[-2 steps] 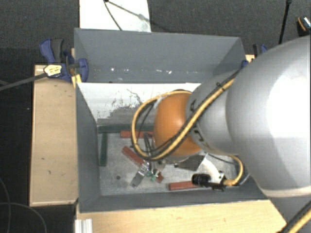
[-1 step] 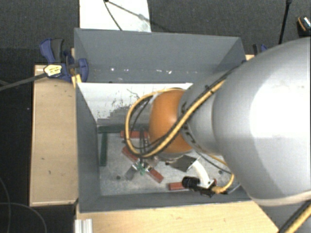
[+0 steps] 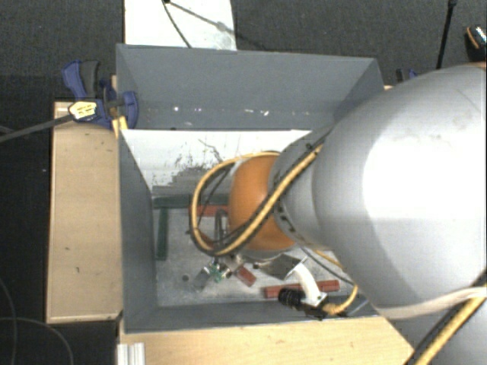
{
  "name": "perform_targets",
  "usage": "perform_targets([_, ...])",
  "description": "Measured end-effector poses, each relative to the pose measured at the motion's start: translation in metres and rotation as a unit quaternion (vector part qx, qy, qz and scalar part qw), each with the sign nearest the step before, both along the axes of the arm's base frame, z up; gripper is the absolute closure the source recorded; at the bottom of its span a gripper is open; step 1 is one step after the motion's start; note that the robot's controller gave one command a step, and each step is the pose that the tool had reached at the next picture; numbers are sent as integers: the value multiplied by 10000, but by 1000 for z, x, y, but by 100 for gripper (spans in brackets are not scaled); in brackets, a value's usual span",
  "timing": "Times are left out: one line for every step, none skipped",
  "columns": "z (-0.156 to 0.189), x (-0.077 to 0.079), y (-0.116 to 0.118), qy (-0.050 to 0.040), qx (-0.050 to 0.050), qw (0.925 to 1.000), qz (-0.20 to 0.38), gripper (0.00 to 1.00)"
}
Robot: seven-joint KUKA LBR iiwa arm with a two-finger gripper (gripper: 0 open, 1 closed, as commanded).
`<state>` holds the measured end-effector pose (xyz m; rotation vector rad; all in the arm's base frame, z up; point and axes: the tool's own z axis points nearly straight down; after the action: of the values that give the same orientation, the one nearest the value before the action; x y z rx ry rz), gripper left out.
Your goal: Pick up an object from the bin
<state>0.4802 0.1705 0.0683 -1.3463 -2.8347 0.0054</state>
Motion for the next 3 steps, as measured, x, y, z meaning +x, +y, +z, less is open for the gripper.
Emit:
perform_targets([0, 0, 0, 1, 6, 10000, -9, 0])
perform_targets([0, 0, 0, -2, 13, 10000, -27, 100])
perform_targets([4, 0, 0, -19, 10, 10000, -49, 100])
